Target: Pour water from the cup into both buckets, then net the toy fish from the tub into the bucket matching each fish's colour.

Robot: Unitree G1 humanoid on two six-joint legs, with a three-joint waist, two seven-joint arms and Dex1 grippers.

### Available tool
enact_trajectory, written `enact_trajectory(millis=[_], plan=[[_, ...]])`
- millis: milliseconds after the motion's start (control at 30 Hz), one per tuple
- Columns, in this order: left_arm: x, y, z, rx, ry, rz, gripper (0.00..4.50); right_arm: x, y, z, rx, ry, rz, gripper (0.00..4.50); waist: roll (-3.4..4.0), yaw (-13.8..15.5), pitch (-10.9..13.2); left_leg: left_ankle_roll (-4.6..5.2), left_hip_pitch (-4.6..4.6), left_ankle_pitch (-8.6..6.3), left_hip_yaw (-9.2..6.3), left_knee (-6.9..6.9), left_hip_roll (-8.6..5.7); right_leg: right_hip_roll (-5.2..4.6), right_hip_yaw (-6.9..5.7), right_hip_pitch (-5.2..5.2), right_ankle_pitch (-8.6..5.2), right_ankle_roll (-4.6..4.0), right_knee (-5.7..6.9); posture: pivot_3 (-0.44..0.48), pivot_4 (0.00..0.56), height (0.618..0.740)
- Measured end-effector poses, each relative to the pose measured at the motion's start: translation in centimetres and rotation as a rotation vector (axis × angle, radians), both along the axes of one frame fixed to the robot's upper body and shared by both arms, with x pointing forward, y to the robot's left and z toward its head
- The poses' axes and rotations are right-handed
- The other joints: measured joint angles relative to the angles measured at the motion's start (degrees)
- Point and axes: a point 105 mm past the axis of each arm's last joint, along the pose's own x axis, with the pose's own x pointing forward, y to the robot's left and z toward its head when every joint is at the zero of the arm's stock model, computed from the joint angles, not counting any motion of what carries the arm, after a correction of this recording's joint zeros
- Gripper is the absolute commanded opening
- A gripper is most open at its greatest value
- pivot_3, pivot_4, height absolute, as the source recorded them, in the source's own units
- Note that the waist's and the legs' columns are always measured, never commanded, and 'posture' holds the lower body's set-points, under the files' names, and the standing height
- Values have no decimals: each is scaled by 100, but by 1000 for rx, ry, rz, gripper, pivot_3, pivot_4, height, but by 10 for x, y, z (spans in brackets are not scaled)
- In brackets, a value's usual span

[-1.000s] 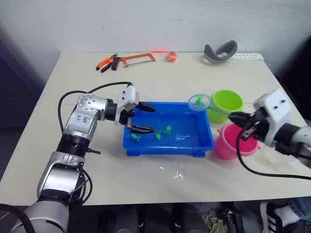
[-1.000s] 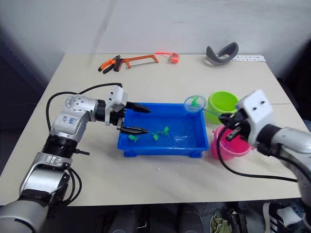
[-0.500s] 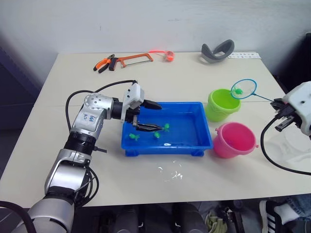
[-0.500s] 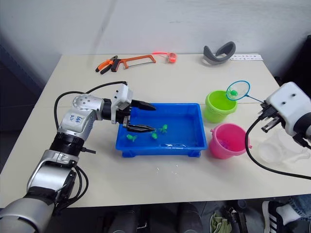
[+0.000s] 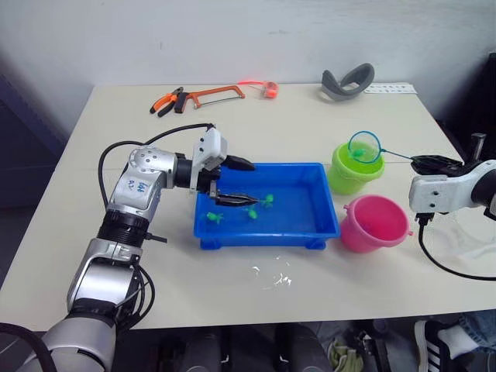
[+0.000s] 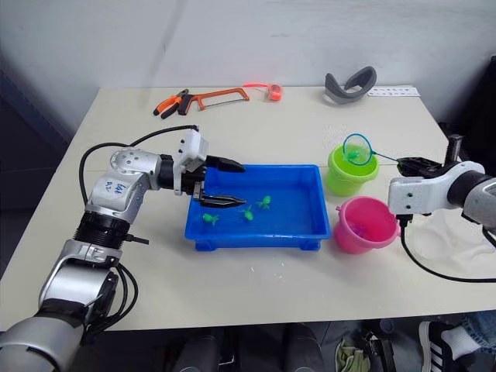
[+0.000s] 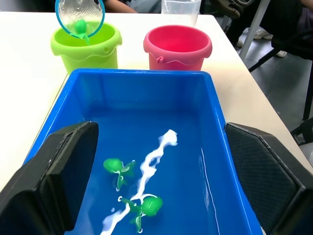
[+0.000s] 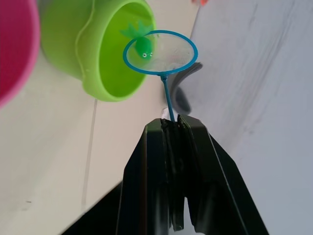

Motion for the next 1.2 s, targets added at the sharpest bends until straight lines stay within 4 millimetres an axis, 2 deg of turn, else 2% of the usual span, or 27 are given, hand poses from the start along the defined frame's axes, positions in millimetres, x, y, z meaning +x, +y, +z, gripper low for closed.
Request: enact_trajectory(millis=[100,267,433,567,667,800,933,1000,1100,1200], plan=[[0,0,0,0,0,1,4477,0,1,2,-78,-19,40,0,0,3,0,-1,0,1,0,0,0,0,-1,1,0,0,-1,0,150,740],[0,0,0,-1,1,2,4477,-1,-9,-7,-128,17,38,0,0,-4,0,-1,1,1,3,0,1,2,1,2,0,0,1,0,150,740],[0,-3,0,-7,-3,-6,4477,-4,-5,-11,-161,32,83,0,1,-4,0,-3,4,2,4,1,3,4,3,2,0,-1,3,0,150,740],[0,-4,0,-12,-5,-10,4477,0,-10,1,-173,-2,70,0,3,-14,1,-2,6,3,7,3,4,3,6,1,0,-1,5,0,150,740],[0,-5,1,-16,-13,-16,4477,0,-6,0,-184,5,94,0,3,-8,1,-2,6,3,6,2,3,3,6,1,-1,-2,5,0,150,740],[0,-5,1,-16,-15,-17,4477,4,-13,10,-179,-25,62,0,6,-6,3,-2,6,3,8,3,4,3,6,1,-1,-2,6,0,150,740],[0,-5,1,-16,-22,-18,4477,0,-10,-6,-169,32,87,0,6,-2,3,-2,6,3,9,3,3,4,7,1,-1,-2,6,0,150,740],[0,-5,1,-16,-22,-17,4477,4,-14,-1,-24,25,30,0,8,-5,4,1,7,5,11,6,3,3,9,3,0,0,7,0,150,740],[0,4,-1,8,-17,-4,4477,6,-11,10,371,48,-29,0,8,-15,4,2,11,5,3,6,7,8,7,7,0,-1,10,0,150,740],[-2,20,-7,44,3,21,4477,3,6,7,673,168,-30,0,13,-6,3,1,10,5,-1,3,11,12,3,7,-1,-2,18,0,150,740]])
